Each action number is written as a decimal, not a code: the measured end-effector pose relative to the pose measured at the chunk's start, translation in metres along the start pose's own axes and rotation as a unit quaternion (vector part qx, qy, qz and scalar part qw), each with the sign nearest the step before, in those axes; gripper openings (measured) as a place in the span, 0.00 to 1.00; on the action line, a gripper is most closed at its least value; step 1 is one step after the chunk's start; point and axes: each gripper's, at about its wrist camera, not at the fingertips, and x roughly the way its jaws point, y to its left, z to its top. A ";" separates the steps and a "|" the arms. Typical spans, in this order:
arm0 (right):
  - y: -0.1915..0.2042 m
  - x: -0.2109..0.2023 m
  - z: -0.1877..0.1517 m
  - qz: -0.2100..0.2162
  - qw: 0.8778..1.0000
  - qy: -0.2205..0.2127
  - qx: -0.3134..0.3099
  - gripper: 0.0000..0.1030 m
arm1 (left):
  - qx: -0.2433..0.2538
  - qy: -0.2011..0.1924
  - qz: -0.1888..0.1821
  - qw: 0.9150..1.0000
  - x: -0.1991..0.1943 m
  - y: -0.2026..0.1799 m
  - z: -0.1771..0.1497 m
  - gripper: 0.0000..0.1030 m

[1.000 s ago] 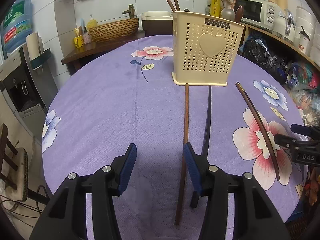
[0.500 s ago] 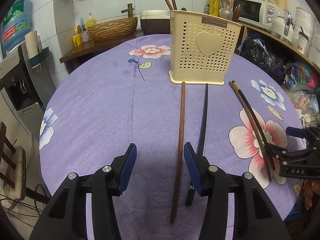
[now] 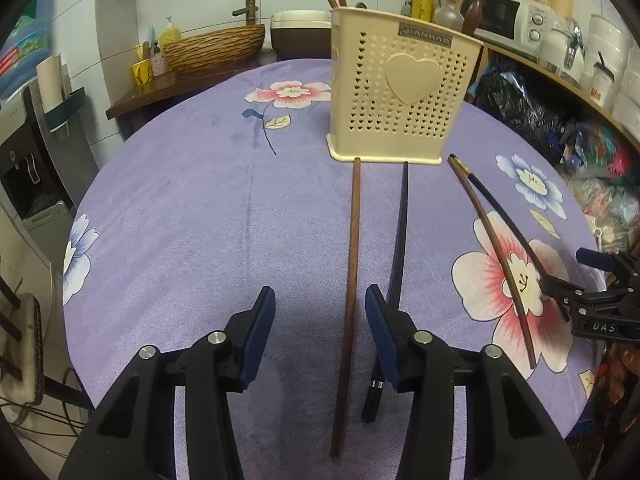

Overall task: Organize utensils
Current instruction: 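Close the left tool on a brown chopstick while the right tool grasps a gold-tipped black chopstick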

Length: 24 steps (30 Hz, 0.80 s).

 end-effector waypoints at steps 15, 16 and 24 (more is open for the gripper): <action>0.005 0.008 0.011 0.024 1.000 0.002 -0.008 0.90 | 0.054 0.040 -0.006 0.998 0.041 -0.018 0.029 0.32; 0.004 0.011 0.013 0.025 1.000 0.004 -0.009 0.90 | 0.056 0.044 -0.008 0.997 0.045 -0.018 0.034 0.30; 0.003 0.026 0.049 0.060 0.998 0.008 -0.011 0.86 | 0.062 0.065 -0.001 0.996 0.086 -0.025 0.086 0.13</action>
